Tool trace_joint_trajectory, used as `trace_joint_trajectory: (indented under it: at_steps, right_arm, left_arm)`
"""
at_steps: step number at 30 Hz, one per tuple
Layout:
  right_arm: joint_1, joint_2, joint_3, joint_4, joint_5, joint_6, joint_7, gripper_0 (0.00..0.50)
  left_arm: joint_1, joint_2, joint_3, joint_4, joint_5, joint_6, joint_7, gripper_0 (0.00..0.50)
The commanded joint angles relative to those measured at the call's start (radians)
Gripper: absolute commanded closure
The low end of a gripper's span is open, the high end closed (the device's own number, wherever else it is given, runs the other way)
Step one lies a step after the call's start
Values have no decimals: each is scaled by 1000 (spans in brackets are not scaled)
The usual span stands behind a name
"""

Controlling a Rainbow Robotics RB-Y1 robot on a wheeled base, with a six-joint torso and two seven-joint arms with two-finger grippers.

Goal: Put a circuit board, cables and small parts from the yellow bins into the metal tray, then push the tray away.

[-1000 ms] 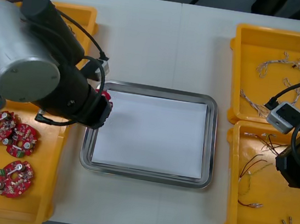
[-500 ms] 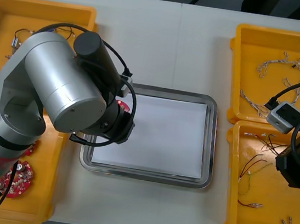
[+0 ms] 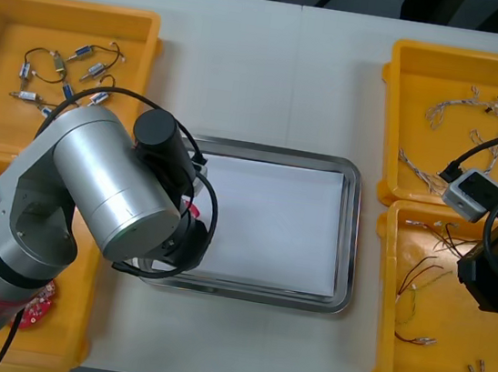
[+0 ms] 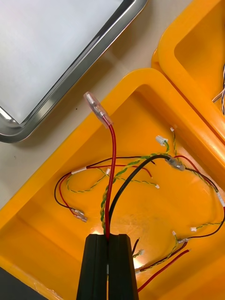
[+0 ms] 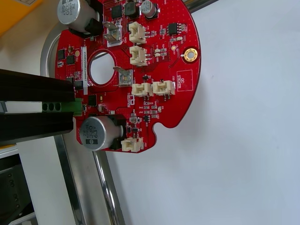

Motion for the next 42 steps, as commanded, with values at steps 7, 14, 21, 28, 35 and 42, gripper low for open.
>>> trace_joint_trajectory:
  at_steps: [7, 14, 21, 28, 35, 42]
  right_arm:
    - [-21, 9, 14, -7, -2, 3, 13, 500]
    - [-21, 9, 14, -7, -2, 3, 13, 500]
    - [-21, 9, 14, -7, -2, 3, 13, 500]
    - [-21, 9, 14, -7, -2, 3, 13, 500]
    - [-21, 9, 14, -7, -2, 3, 13, 500]
    - [-21, 9, 14, -7, -2, 3, 13, 500]
  left_arm:
    - [0, -56, -27, 1, -8, 6, -4, 500]
    - [-26, -71, -27, 54, -13, 6, -12, 500]
    - [-38, -79, -38, 82, -20, -9, -18, 500]
    - [-69, -95, -47, 125, -24, -36, -14, 500]
    - [-84, -111, -47, 171, -39, -73, -18, 500]
    - [-84, -111, -47, 176, -42, -73, -20, 500]
